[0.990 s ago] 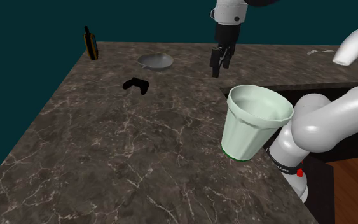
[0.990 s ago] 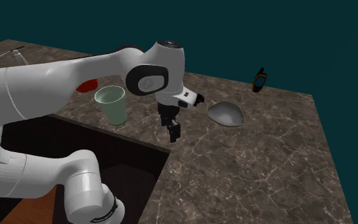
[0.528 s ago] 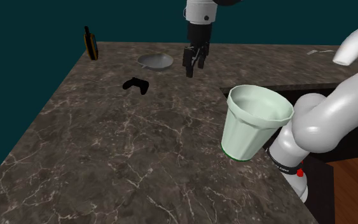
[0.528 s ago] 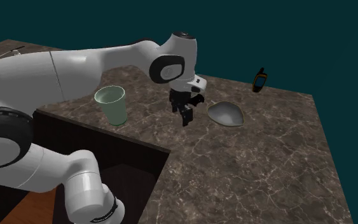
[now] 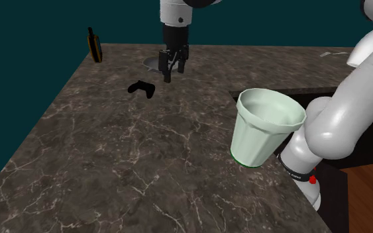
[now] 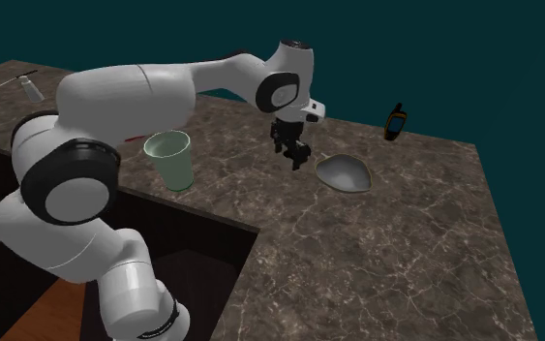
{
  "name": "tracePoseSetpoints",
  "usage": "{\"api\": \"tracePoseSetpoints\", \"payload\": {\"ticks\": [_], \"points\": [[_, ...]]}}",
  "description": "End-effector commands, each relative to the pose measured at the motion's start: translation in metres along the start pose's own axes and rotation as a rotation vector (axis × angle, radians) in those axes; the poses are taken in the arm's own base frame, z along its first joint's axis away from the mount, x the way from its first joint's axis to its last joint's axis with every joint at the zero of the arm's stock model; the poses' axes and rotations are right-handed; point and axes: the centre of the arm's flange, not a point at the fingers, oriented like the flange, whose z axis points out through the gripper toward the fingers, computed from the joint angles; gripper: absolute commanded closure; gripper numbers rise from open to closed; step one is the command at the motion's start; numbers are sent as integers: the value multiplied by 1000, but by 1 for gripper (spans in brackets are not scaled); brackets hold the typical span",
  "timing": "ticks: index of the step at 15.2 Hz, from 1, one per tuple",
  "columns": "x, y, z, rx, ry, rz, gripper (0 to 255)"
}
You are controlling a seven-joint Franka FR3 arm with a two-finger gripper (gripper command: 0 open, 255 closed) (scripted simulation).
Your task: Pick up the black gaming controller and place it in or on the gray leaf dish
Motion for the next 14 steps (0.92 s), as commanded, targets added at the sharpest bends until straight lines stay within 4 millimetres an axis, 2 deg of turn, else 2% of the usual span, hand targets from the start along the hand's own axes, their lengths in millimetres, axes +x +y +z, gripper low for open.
{"api": "tracePoseSetpoints", "payload": {"ticks": [1,8,9,14], "points": [[20,-15,-3,9,8,-20,0],[87,-70,-3,37,35,-88,0],[89,-71,-3,38,36,-90,0],[90,-72,23,38,36,-90,0]]}}
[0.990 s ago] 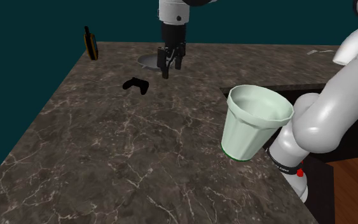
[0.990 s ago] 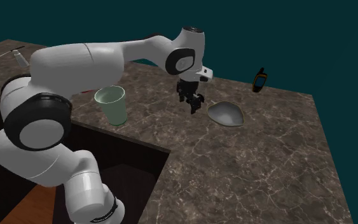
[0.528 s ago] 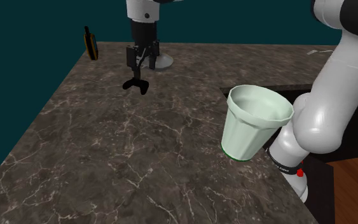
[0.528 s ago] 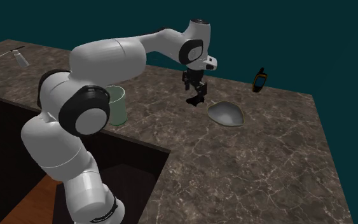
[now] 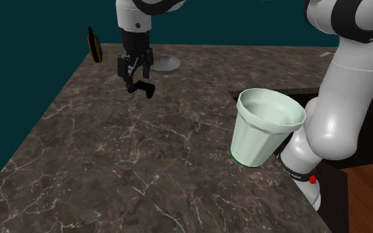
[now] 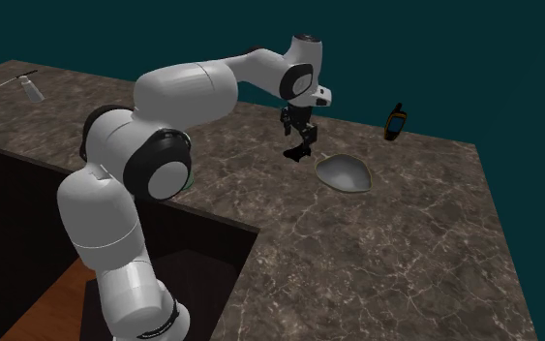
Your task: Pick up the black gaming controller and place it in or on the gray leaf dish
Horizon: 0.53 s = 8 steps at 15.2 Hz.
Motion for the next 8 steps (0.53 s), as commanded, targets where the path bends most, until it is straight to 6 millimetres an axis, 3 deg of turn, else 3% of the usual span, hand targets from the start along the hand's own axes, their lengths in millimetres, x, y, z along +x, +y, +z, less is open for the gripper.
{"api": "tracePoseSetpoints", "payload": {"ticks": [1,2,8], "points": [[0,0,11,0,0,0,0],[0,0,19,0,0,0,0],[0,0,19,0,0,0,0]]}}
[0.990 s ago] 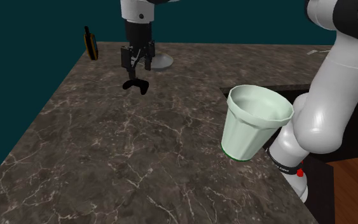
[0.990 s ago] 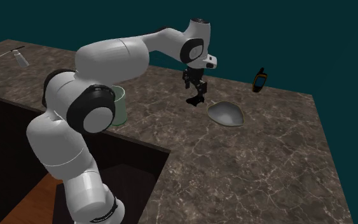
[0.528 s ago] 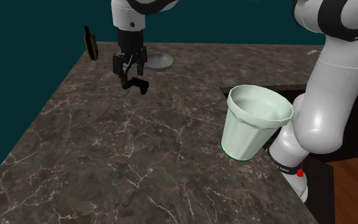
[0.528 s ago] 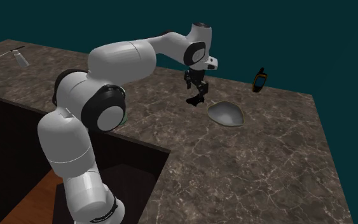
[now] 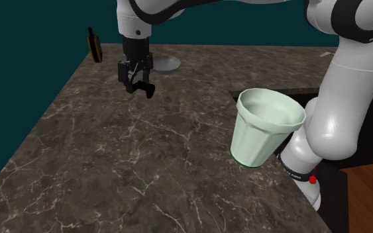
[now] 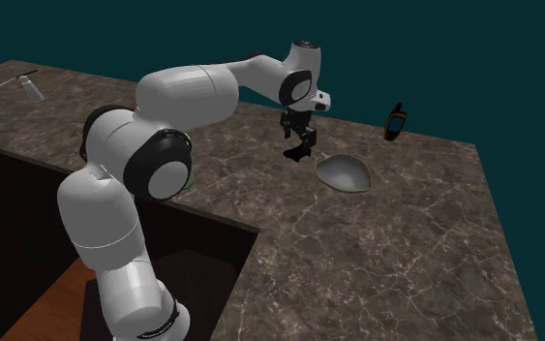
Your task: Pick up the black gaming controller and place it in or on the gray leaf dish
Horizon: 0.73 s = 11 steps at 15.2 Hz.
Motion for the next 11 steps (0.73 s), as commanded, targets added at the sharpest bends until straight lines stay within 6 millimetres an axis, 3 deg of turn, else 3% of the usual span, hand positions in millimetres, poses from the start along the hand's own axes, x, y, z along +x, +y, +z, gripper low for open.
{"api": "tracePoseSetpoints", "payload": {"ticks": [1,2,3,11], "points": [[0,0,4,0,-8,0,0],[0,0,4,0,-8,0,0],[0,0,4,0,-8,0,255],[-3,-2,4,0,-8,0,255]]}}
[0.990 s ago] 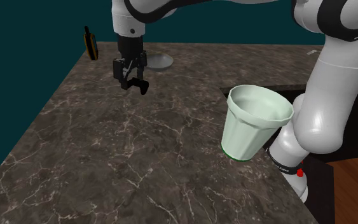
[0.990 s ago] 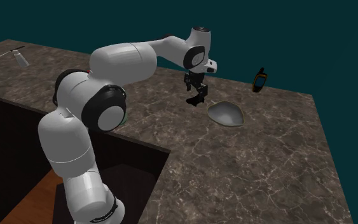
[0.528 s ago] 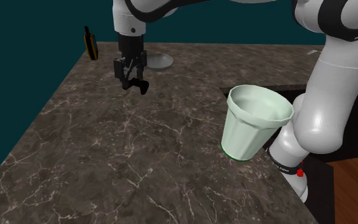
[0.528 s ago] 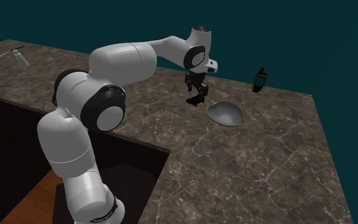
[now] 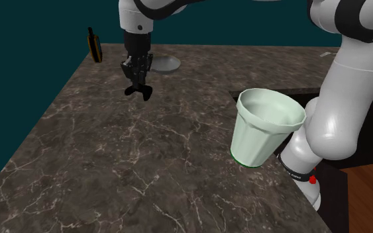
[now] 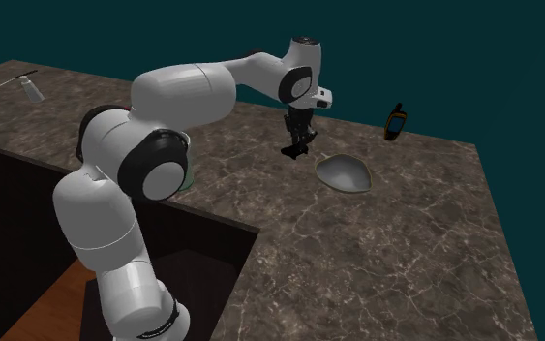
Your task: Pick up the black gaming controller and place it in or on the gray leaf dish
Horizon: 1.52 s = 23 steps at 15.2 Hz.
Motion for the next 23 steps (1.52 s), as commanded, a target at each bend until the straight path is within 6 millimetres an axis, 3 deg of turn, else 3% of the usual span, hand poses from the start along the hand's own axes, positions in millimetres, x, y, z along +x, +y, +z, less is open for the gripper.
{"api": "tracePoseSetpoints", "payload": {"ticks": [1,6,7,9,17,23], "points": [[2,-6,17,15,-34,-8,255],[3,-9,-5,16,-21,-10,255],[3,-9,-5,16,-21,-10,0],[-35,-36,-21,-154,107,85,0],[-33,-31,17,-164,114,90,0],[-33,-31,17,-164,114,90,0]]}}
